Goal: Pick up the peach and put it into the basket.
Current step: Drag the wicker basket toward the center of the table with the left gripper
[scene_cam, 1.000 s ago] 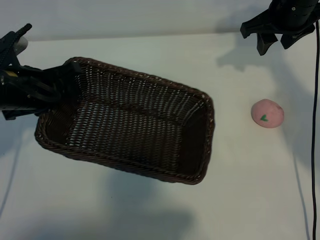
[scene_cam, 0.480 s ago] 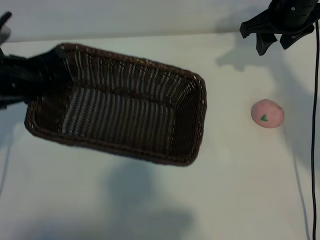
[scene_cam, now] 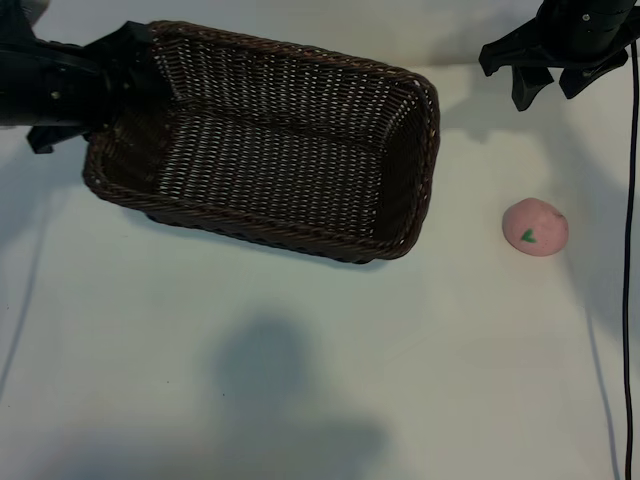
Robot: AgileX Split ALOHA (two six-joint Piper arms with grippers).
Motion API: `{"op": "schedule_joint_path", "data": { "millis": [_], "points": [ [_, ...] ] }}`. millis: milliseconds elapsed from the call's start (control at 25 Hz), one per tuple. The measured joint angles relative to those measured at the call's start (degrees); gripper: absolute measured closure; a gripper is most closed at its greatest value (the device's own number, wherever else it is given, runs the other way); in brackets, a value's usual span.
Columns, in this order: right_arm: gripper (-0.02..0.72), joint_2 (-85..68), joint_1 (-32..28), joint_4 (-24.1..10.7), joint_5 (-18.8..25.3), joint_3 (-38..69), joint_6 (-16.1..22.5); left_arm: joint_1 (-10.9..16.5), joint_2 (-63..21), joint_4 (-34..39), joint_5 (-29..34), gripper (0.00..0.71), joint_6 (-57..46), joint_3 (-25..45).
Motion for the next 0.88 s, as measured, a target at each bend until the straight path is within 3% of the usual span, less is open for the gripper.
{"op": "schedule_joint_path", "data": {
  "millis": [440,880],
  "points": [
    [0.198,0.0,0.0,0.11,0.0,0.0,0.0,-7.06,8.77,-13.95,-8.57,0.354,7.64,-0.35],
    [0.198,0.0,0.0,0.21,0.0,0.0,0.05,-9.7,14.99,-19.3,-13.07,0.354,7.9,-0.16]
  ]
}}
